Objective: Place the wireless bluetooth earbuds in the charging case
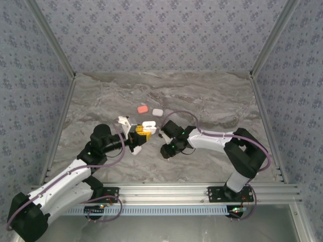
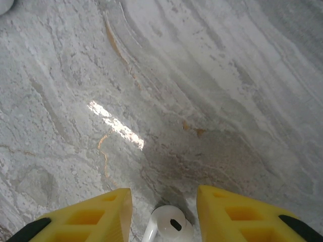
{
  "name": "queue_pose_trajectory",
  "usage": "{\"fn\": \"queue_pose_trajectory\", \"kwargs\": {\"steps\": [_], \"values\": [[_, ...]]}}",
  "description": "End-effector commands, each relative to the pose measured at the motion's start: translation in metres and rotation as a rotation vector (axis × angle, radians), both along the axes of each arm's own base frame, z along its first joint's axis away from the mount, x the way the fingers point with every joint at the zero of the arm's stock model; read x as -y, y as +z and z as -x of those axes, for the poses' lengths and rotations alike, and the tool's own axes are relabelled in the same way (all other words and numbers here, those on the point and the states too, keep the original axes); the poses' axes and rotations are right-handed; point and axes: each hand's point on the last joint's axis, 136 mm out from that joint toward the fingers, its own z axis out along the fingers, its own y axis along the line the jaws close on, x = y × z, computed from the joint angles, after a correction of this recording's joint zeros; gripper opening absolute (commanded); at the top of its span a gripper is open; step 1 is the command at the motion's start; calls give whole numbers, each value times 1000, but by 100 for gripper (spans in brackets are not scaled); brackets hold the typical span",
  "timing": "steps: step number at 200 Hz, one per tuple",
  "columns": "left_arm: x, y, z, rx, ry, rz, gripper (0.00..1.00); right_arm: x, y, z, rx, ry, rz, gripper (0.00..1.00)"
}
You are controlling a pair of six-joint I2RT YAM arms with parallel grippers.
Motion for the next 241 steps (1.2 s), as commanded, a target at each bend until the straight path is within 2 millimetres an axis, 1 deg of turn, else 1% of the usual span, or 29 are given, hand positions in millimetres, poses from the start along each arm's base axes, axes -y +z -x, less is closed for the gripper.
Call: {"fn": "queue_pose_trajectory", "kwargs": {"steps": [1,28,55,109,150,167,194,241], "values": [[0,10,1,47,1,12,0,3,-4,10,-44,36,35,40],[0,9,1,43,3,10,0,8,-6,15,-59,46,56,40],[0,9,0,42,2,9,0,9,-6,18,-66,51,58,37],[1,9,-1,37,4,8,0,-2,-2,28,-100,85,1,35],[1,7,-1,32,3,6,0,0,-2,32,-103,89,18,35],[1,7,-1,32,3,5,0,1,0,29,-85,85,21,36],[2,6,-2,26,1,4,0,3,3,19,-30,76,36,37],[2,6,-2,24,4,3,0,0,-8,17,-35,84,57,37]]}}
